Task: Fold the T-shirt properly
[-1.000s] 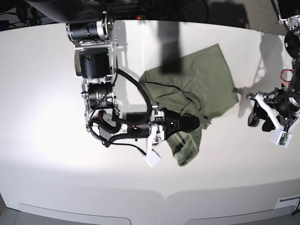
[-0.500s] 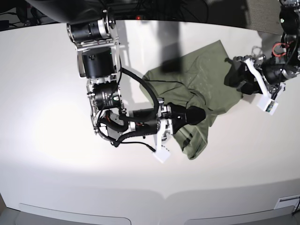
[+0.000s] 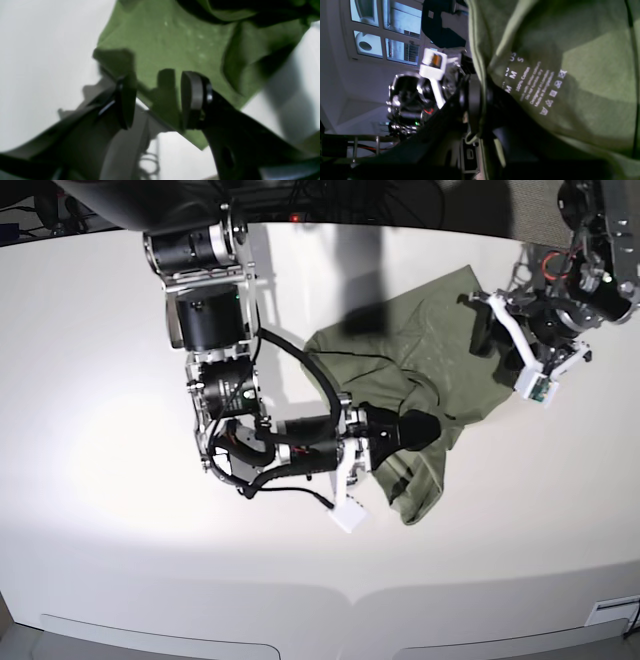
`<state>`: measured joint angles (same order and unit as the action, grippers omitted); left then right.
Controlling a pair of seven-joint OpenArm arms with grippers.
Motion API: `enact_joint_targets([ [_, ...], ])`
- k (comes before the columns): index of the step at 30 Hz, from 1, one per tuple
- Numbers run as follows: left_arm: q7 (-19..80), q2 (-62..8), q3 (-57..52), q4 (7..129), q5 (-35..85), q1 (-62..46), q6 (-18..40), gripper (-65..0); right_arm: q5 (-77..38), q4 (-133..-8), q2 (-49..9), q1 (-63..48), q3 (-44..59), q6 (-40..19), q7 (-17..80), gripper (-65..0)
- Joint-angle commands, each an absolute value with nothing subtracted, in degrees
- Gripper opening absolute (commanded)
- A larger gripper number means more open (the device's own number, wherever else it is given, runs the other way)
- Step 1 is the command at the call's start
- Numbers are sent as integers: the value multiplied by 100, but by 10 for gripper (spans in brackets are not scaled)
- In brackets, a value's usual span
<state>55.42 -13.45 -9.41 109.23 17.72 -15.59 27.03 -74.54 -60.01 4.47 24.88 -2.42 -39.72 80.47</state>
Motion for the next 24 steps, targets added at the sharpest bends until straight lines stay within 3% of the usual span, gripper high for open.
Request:
enact_joint_targets([
  [1,5363,-1402,-871,11024,1673,-1522,2593,-368,-7649,-6099,508,2685,-244,-4000,8000,-650],
  [11,4917,-1402,-16,10556,895,-1402,1973,-368,-7651,-6099,506,2698,-244,-4000,8000,-650],
  [18,4930,-1400,130,9198,773,-668,1964,-369,-7673,-6099,506,2698,-244,-4000,8000,-650],
  [24,4969,-1400,176,9074,1201,-314,1992,-369,-7673,-6099,510,2698,-244,-4000,8000,-650],
])
